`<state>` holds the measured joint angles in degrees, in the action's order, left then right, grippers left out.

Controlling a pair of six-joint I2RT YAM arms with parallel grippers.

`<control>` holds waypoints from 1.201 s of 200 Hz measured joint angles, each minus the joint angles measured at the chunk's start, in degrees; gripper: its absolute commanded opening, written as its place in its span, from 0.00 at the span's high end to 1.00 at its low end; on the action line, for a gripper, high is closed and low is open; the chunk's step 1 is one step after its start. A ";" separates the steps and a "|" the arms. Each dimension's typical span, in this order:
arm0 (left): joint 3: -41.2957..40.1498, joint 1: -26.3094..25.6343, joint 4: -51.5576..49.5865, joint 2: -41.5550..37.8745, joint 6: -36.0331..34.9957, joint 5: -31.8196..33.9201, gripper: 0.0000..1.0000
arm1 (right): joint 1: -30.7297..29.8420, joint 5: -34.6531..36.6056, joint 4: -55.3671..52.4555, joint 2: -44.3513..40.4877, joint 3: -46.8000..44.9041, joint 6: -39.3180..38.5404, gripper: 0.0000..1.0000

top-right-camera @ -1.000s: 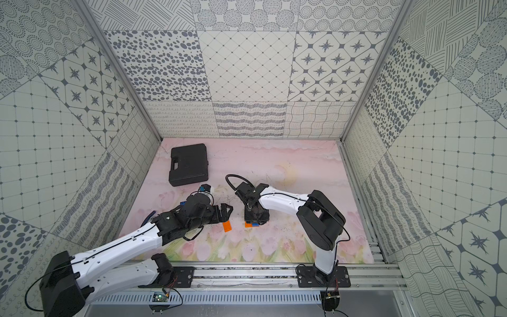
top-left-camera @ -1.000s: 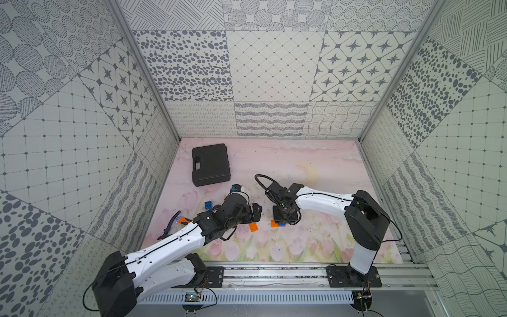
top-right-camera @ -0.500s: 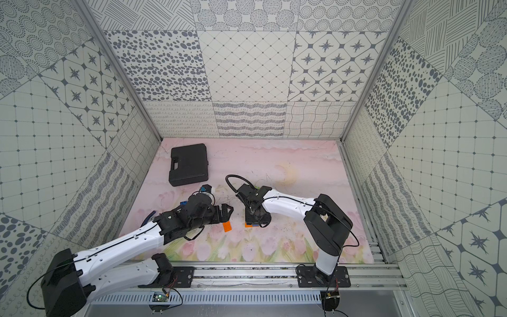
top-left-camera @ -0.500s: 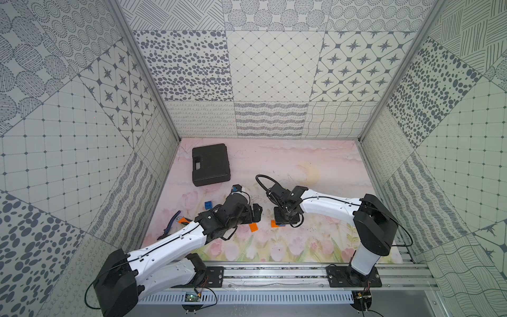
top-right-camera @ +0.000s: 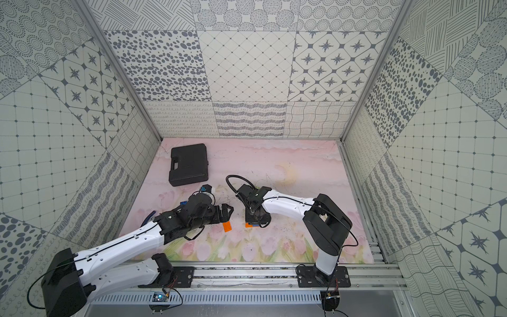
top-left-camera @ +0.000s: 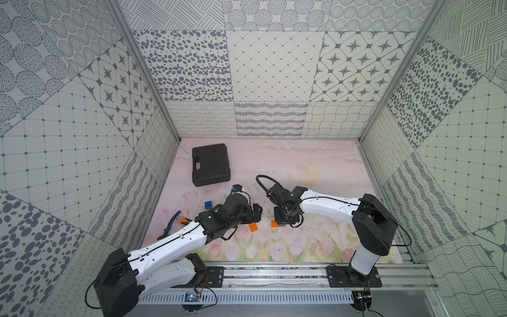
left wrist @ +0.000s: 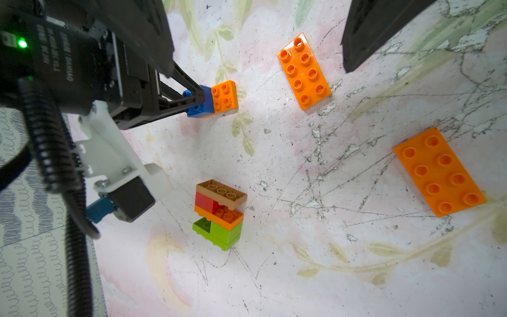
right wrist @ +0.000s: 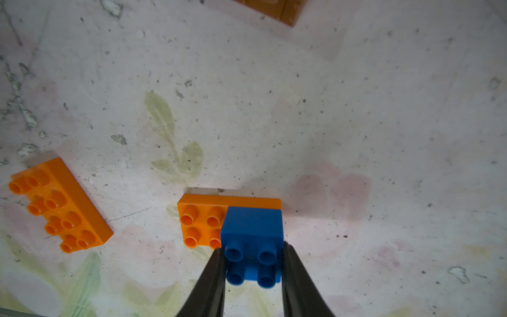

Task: Assemble the number 5 with lego
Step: Assemble the lego brick with the lego brick.

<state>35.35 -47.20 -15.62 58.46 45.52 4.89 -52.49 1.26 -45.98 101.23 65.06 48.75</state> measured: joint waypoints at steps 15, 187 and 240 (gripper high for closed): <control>0.00 0.00 0.00 0.02 0.00 0.00 0.01 | -0.07 -0.42 0.02 0.37 -0.17 0.28 0.85; 2.43 0.00 -0.46 1.70 0.17 0.59 0.01 | 0.31 0.70 -1.46 0.39 0.22 -0.35 0.75; 3.67 0.00 -2.32 1.81 0.59 3.23 0.01 | 0.11 1.01 -1.92 -0.26 1.70 -1.64 0.55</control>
<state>39.03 -47.20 -17.93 60.27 46.11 8.12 -52.38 2.26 -47.90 100.97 66.76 47.11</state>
